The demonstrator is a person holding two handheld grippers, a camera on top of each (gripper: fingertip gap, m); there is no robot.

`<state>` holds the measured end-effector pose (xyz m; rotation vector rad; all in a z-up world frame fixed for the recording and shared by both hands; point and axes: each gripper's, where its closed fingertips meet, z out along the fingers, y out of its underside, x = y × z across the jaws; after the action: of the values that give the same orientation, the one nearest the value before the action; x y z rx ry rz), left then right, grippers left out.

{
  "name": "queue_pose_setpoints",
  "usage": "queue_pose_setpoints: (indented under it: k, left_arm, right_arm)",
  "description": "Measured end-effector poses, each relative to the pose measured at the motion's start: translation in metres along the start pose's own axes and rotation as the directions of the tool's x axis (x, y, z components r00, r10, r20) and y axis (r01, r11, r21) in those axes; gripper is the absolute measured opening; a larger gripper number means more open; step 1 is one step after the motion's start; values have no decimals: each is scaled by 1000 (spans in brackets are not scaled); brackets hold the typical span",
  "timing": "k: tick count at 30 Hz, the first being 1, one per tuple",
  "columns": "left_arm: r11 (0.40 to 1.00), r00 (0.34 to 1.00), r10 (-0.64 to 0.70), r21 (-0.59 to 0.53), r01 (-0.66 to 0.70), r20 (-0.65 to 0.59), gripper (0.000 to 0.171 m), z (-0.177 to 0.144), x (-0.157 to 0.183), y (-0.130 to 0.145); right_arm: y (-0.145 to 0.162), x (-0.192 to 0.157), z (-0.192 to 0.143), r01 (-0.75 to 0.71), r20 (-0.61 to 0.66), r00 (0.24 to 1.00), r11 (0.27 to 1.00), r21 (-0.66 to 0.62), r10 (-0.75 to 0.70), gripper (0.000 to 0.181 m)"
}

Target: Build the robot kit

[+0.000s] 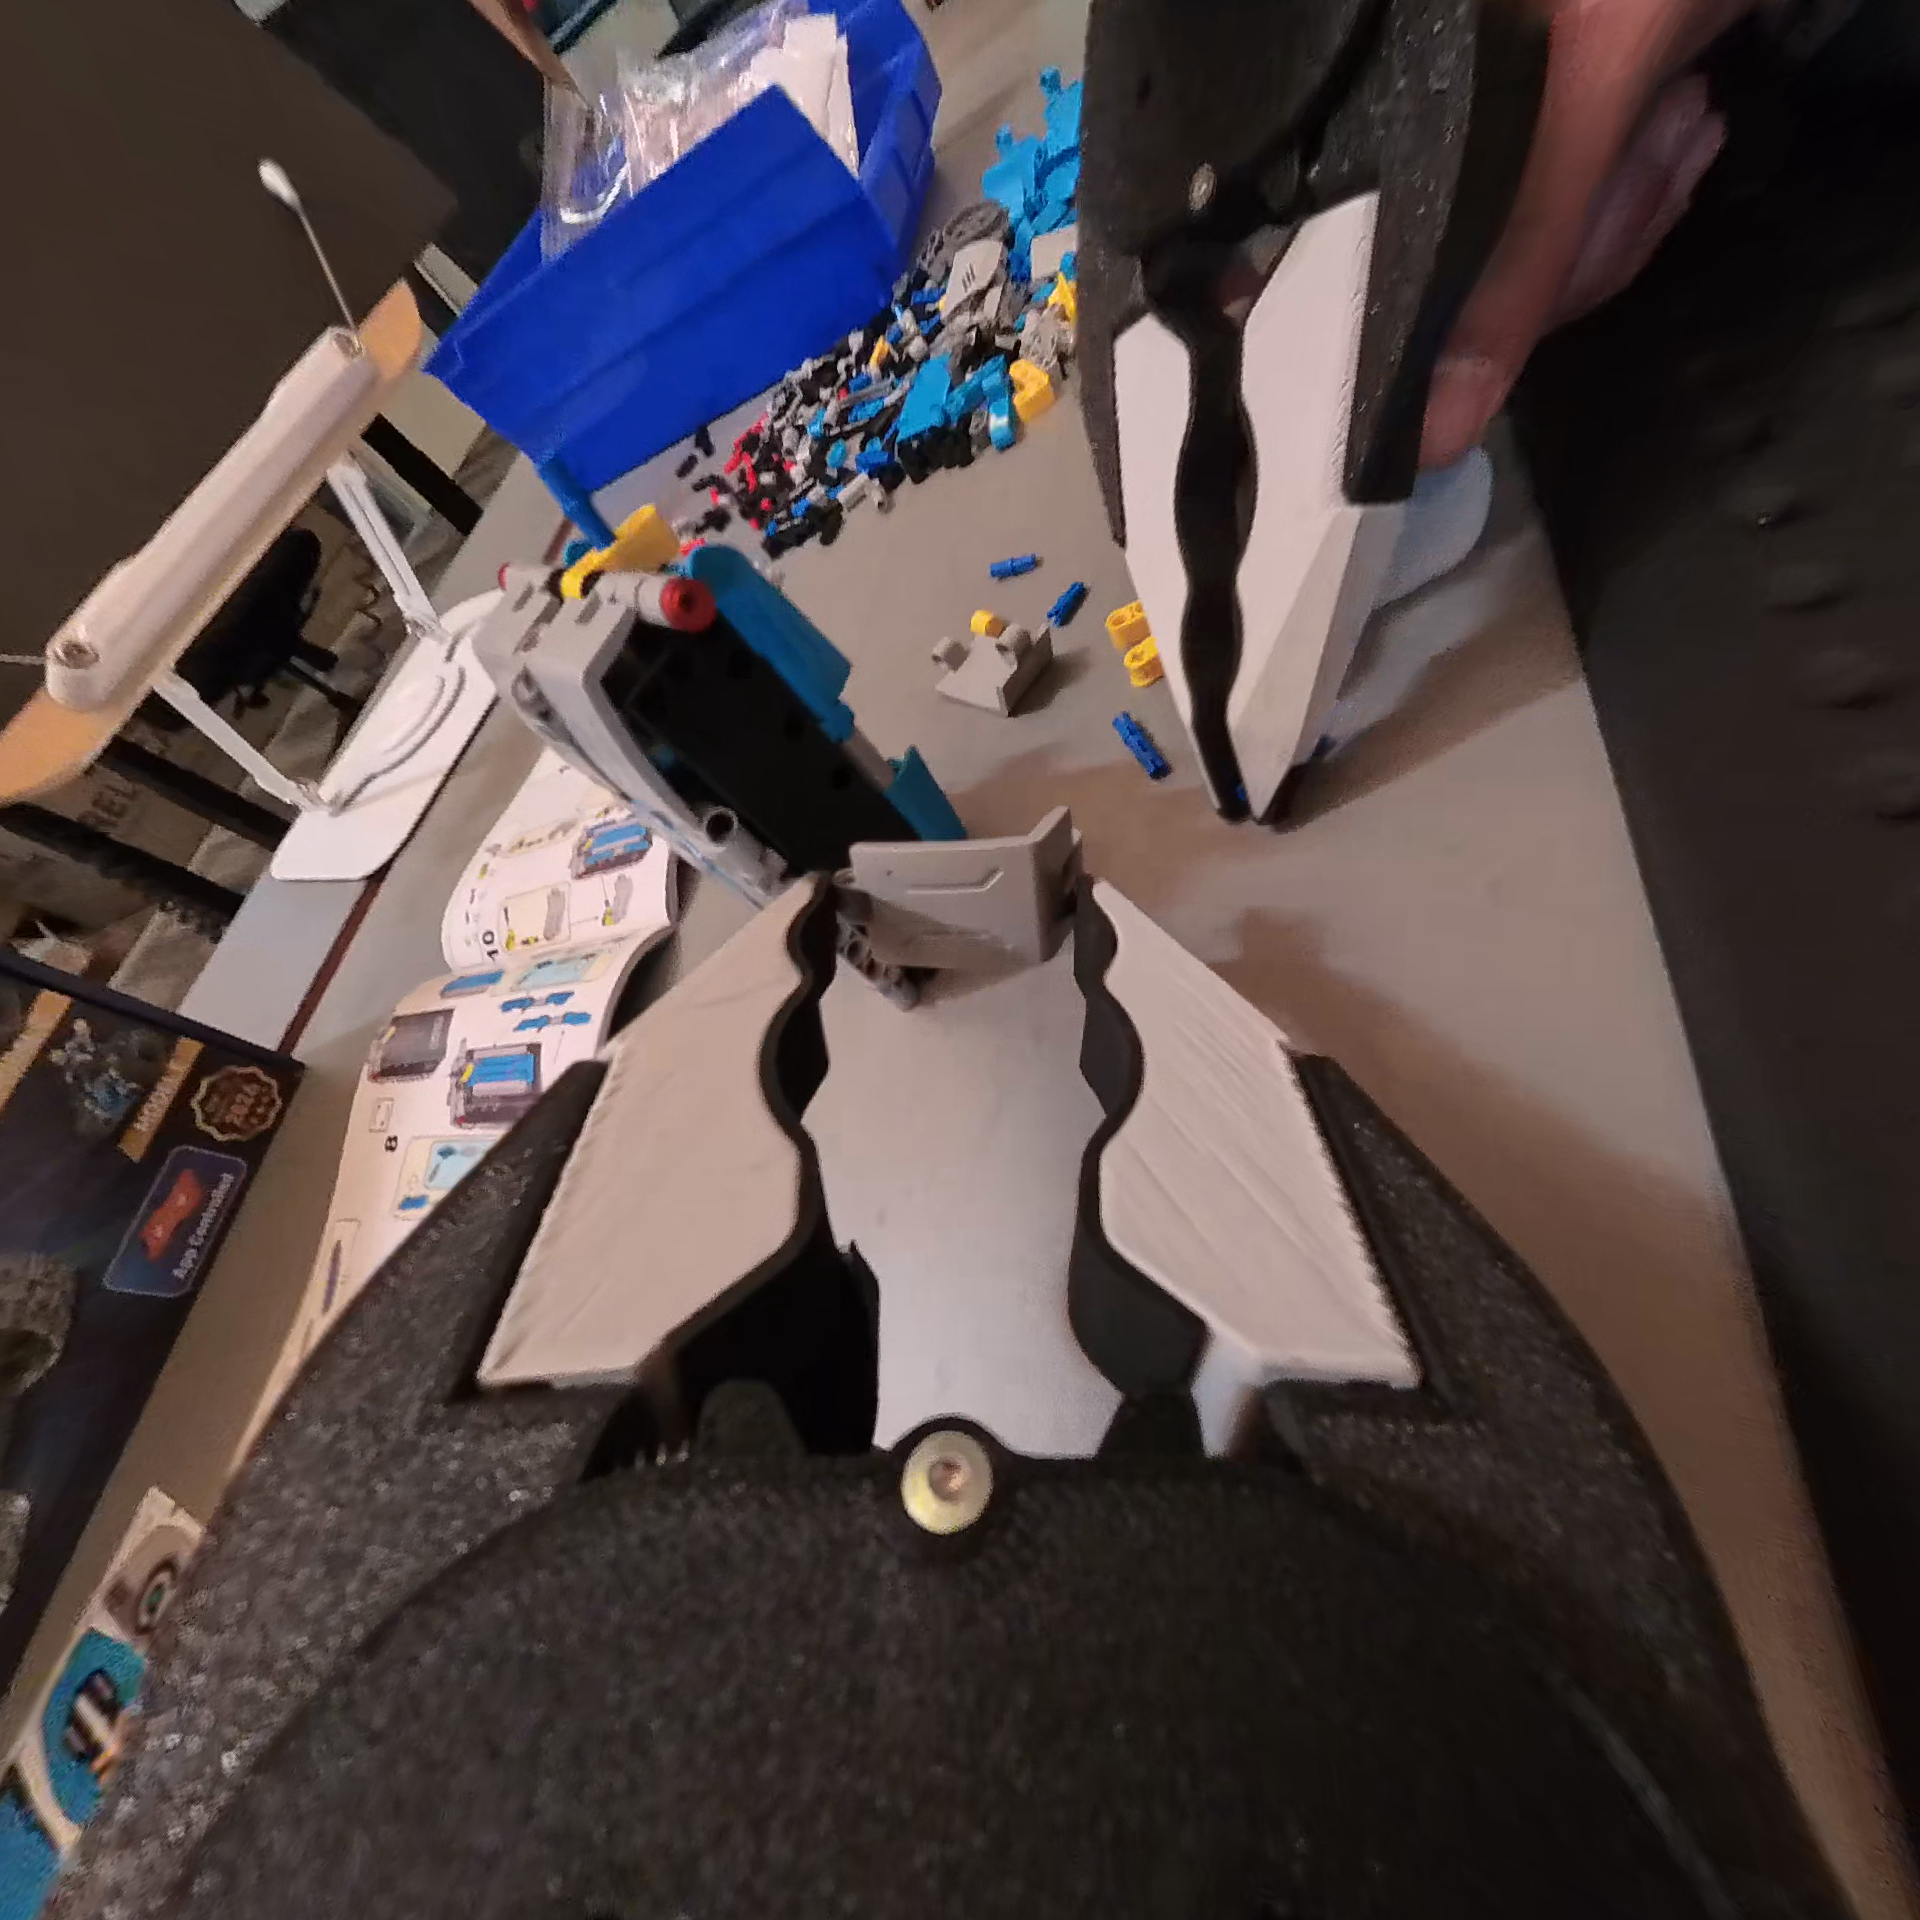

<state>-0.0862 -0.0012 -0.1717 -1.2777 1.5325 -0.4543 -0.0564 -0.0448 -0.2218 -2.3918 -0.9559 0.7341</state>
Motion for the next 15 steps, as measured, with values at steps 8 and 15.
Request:
queue_pose_setpoints:
  k: [8, 15]
  left_arm:
    - [997, 995, 77, -1, -77, 68, 46, -1, 5, -11]
    - [976, 967, 217, -23, -216, 132, 45, -1, 16, -20]
  right_arm:
    - [-52, -26, -26, -108, 168, 984, 957, 269, 63, 33]
    - [-69, -34, -17, -215, 218, 965, 916, 338, 146, 9]
